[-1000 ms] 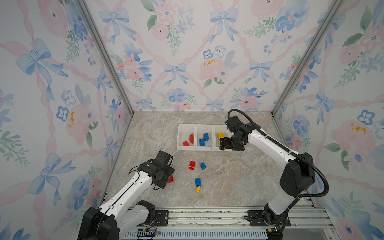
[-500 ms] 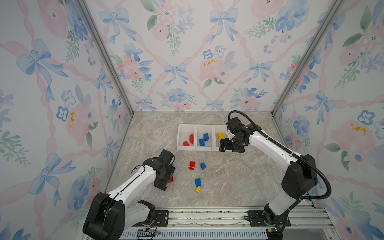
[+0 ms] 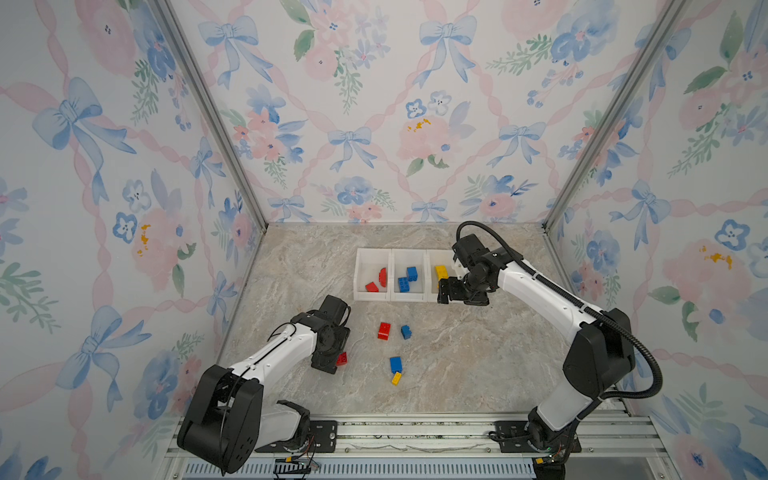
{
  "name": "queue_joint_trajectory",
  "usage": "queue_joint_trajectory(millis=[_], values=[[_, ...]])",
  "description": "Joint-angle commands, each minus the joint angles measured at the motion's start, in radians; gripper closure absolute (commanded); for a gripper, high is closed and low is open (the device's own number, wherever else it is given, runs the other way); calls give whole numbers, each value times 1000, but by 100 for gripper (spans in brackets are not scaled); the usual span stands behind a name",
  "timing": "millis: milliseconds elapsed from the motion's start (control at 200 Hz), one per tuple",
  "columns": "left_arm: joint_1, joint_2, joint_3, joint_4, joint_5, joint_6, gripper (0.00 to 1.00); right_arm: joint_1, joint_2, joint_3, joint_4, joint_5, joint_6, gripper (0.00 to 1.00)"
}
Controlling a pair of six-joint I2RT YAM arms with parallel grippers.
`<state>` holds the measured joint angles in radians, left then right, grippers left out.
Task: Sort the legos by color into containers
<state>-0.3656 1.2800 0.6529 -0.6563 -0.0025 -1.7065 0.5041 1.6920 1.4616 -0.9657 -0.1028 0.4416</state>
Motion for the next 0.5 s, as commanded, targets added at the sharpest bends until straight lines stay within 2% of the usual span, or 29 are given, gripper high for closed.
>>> queue_joint_trajectory(millis=[0, 495], values=[[8, 19, -3, 3, -13, 1, 18, -6, -14, -16, -12, -22, 16, 7], [8, 55, -22, 19, -14, 19, 28, -9, -31, -85, 34, -74, 56, 4]])
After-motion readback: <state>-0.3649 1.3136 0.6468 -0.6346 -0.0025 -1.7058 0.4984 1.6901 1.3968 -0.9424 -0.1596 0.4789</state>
